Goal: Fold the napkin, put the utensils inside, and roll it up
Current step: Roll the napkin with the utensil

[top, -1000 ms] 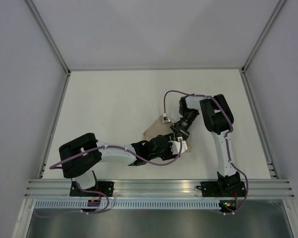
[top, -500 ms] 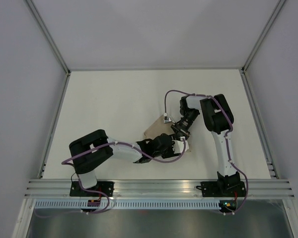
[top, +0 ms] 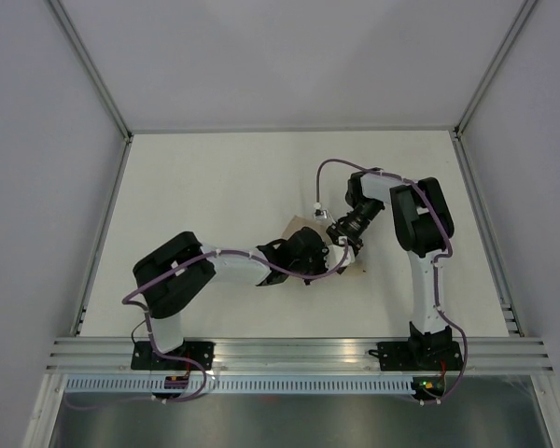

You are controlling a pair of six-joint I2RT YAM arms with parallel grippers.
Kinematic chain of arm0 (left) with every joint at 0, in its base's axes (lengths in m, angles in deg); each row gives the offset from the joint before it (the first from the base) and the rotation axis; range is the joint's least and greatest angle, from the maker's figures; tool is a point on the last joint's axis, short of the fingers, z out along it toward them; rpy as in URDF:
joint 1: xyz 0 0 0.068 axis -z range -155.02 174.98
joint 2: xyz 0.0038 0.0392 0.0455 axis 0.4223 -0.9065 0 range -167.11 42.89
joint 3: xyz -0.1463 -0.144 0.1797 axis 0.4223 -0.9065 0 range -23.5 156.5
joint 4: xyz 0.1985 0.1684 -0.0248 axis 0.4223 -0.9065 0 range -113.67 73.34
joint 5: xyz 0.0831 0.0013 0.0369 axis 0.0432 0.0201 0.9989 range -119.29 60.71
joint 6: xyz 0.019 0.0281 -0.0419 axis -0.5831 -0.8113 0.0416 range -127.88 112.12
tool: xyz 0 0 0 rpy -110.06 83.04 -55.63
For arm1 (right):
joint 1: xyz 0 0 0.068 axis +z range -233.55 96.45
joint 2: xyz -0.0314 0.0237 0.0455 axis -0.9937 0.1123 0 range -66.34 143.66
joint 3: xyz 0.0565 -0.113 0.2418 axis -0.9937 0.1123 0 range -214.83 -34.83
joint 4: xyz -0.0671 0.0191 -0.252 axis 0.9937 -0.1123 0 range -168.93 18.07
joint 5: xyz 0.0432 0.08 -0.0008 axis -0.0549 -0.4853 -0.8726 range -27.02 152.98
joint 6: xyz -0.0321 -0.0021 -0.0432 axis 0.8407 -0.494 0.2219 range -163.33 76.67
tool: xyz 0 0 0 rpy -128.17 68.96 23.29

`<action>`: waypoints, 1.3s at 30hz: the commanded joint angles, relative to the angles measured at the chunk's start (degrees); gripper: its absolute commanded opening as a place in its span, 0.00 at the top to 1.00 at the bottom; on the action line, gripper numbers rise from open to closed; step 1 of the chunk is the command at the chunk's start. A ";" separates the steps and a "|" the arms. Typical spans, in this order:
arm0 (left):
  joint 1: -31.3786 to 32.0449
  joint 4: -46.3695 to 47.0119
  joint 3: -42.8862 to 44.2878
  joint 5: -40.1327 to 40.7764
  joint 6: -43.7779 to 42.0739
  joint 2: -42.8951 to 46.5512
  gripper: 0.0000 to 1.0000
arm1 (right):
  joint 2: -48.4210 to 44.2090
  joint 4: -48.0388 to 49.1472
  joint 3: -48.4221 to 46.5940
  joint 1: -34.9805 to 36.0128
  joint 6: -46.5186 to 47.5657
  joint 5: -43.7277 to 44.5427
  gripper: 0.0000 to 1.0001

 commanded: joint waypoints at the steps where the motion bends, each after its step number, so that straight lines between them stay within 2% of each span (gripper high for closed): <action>1: -1.48 -6.56 1.63 -7.93 3.13 -3.17 0.96 | -4.72 6.82 -0.08 -1.98 4.72 1.32 0.37; 8: -5.60 -11.74 6.72 -18.74 4.80 -7.13 0.98 | -11.92 7.96 -0.34 -7.61 3.84 -3.07 0.34; 13: -9.29 -19.28 11.73 -27.09 5.32 -10.99 0.98 | -19.30 11.30 3.16 -13.58 4.81 -5.36 0.35; 16: -11.75 -23.42 15.33 -33.24 5.85 -14.07 0.98 | -25.63 17.88 8.87 -15.52 3.50 -4.75 0.35; 21: -14.66 -31.07 22.72 -42.81 5.85 -19.69 0.98 | -41.07 37.91 24.86 -15.61 -1.07 -0.72 0.32; 23: -15.63 -34.40 25.52 -44.23 5.42 -22.41 0.98 | -45.31 45.80 29.43 -15.09 -2.21 2.17 0.31; 26: -16.86 -39.15 29.66 -47.22 4.54 -26.11 0.98 | -53.05 56.17 40.31 -12.54 -4.32 7.00 0.29; 30: -17.74 -42.76 33.35 -50.48 4.27 -29.54 0.98 | -60.52 66.92 48.86 -4.57 -6.09 15.36 0.26; 39: -18.18 -46.81 37.93 -51.80 3.74 -32.97 0.98 | -63.35 79.50 59.42 11.88 -5.74 31.35 0.24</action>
